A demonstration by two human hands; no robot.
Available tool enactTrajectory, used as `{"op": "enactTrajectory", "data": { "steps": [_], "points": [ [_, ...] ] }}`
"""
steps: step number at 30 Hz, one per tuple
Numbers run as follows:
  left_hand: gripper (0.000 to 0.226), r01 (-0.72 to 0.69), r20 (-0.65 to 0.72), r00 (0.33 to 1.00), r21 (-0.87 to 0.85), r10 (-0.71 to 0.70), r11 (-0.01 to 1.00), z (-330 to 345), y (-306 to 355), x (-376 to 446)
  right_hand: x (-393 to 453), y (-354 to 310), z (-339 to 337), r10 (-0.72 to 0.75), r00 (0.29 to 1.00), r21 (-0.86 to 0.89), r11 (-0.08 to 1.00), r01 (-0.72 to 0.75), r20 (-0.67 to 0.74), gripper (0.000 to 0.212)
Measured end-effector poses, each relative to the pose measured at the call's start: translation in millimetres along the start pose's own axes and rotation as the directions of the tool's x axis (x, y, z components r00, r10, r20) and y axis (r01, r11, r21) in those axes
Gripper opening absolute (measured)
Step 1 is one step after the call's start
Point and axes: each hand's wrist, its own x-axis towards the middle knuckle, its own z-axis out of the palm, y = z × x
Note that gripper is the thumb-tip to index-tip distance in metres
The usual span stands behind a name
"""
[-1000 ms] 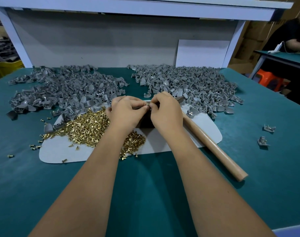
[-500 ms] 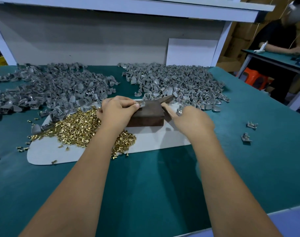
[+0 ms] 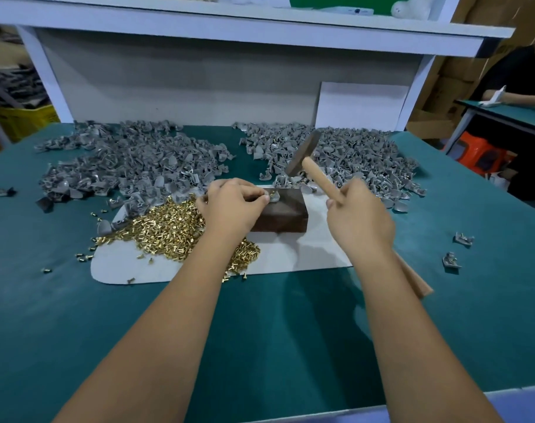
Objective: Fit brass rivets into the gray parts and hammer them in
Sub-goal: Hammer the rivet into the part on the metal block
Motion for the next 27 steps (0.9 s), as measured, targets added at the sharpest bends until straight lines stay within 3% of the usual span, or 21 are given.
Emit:
{"op": "enactTrajectory", "data": {
  "steps": [4, 10, 17, 22, 27],
  "points": [
    [0.015, 0.011, -0.026, 1.0, -0.038, -0.012, 0.999, 3, -2, -1, -3, -2, -12, -0.09, 0.996, 0.085, 0.992, 0.09, -0.015, 0.009],
    [0.01, 0.019, -0.071, 0.997, -0.093, -0.025, 0.996, 9, -4, -4, -18, -6, -24, -0.154, 0.988, 0.023, 0.988, 0.154, -0.007, 0.042],
    [0.009, 0.043, -0.096, 0.994, -0.074, -0.05, 0.996, 12, 0, -5, -25, -8, -29, -0.178, 0.981, -0.039, 0.984, 0.175, -0.08, 0.046],
    [0.014, 0.032, -0.088, 0.995, -0.05, -0.036, 0.998, 10, -2, -5, -30, -16, -23, -0.283, 0.957, -0.189, 0.938, 0.29, 0.063, 0.047],
    [0.016, 0.066, -0.096, 0.993, -0.002, -0.066, 0.998, 12, 0, -3, -25, -23, -27, -0.274, 0.952, -0.146, 0.956, 0.255, -0.134, 0.047]
  ]
}}
